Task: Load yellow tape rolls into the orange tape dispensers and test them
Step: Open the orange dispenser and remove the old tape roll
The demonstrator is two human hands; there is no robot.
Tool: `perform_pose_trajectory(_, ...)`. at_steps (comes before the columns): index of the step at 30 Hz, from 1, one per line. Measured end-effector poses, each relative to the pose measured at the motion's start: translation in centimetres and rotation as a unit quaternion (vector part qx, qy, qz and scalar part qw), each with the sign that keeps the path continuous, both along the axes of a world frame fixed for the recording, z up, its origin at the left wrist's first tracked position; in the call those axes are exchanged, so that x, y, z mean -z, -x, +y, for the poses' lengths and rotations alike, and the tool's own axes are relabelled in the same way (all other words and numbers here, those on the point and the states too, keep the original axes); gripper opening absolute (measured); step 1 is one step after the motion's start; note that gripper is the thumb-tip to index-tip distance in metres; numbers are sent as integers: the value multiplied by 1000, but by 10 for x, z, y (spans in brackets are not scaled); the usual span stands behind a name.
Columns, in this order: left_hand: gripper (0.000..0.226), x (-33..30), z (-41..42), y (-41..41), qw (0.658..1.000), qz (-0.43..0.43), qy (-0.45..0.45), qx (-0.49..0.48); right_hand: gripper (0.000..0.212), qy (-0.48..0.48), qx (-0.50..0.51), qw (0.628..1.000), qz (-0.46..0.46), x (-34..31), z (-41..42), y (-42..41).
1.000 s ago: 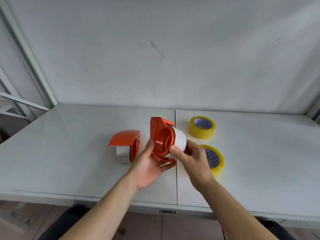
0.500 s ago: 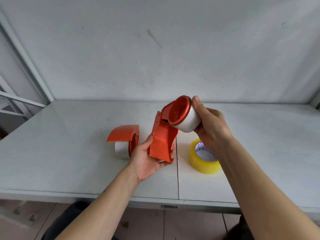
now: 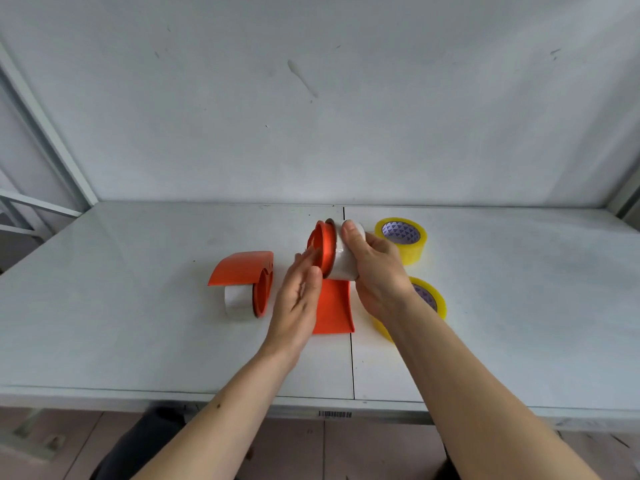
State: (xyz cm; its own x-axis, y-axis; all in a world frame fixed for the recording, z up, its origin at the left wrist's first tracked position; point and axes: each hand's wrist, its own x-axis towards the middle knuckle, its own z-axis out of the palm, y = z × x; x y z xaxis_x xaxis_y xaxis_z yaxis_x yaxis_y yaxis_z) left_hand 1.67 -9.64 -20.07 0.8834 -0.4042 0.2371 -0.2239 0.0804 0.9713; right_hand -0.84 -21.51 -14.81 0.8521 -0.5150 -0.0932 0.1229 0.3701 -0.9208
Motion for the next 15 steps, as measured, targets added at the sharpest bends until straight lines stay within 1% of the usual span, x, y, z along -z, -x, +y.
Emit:
perform_pose_trajectory(1, 29, -2, -1, 0, 1000, -11, 20, 4, 43, -3, -2, 1000, 3, 1, 3, -1)
perform_pose_trajectory(2, 26, -2, 0, -1, 999, -18, 34, 5, 44, -4, -5, 1000, 4, 1, 5, -1)
perform_pose_trajectory(6, 28, 4, 0, -11, 997, 17, 75, -25, 45, 10, -5, 1000, 17, 2, 9, -4)
perform_pose_trajectory(8, 17, 10, 0, -16, 996, 15, 78, -39, 44, 27, 6, 999, 28, 6, 6, -4)
perform_pose_trajectory(11, 19, 13, -4, -20, 996, 20, 77, -42, 39, 46, 22, 998, 36, 12, 1, -2)
perform_pose_trajectory(15, 13, 9, -9, -19, 997, 18, 67, -40, 38, 55, 23, 998, 34, 13, -4, -5)
